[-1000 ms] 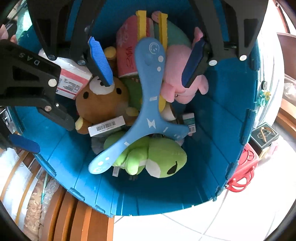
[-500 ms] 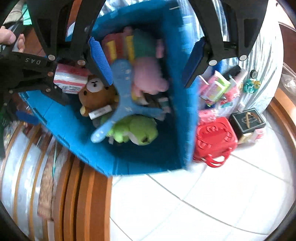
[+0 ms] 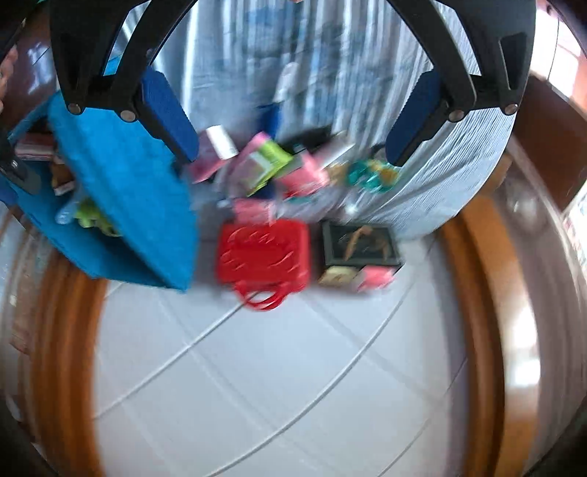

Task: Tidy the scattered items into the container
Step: 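Withdraw both open tools from the crate back over the table, then grasp the black tape roll with the left tool while the right tool grasps the wipes pack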

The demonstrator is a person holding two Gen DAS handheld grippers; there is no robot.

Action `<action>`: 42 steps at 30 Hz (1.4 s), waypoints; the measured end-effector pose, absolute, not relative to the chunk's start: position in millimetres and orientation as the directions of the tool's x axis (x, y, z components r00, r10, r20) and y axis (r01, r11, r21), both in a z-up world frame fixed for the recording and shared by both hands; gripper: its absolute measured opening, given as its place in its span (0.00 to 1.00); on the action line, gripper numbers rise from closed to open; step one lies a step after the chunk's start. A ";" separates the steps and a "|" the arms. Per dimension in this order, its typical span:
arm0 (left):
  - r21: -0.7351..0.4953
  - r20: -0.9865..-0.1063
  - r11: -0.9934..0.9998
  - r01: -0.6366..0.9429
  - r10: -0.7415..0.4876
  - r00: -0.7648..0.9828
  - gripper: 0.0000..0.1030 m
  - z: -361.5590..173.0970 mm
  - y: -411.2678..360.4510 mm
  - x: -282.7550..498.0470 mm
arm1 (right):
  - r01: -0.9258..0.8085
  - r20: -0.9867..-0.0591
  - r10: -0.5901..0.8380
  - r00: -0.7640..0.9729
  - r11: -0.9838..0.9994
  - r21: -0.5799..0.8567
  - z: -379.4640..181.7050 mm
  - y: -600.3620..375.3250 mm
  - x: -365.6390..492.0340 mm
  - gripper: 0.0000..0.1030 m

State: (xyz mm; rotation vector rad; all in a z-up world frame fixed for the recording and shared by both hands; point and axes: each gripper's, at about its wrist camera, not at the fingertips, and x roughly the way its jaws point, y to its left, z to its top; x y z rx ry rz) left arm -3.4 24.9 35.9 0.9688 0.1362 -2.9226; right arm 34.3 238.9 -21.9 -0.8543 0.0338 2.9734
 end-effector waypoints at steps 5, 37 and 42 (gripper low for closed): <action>-0.084 -0.583 -0.975 0.204 -0.118 -0.804 1.00 15.0 -37.7 -5.4 | 0.051 -0.537 -0.042 -0.842 -0.999 -0.002 -27.5 184.9 6.6 1.00; -0.069 -0.825 -0.967 0.246 -0.083 -0.559 1.00 -255.6 -217.4 -229.4 | 0.118 -0.726 -0.196 -0.659 -0.980 0.157 -223.3 -2.8 -244.1 1.00; -0.070 -0.857 -0.970 0.232 -0.061 -0.512 0.95 -313.8 -209.5 -273.2 | 0.132 -0.760 -0.217 -0.613 -0.976 0.173 -272.1 -14.6 -281.3 0.98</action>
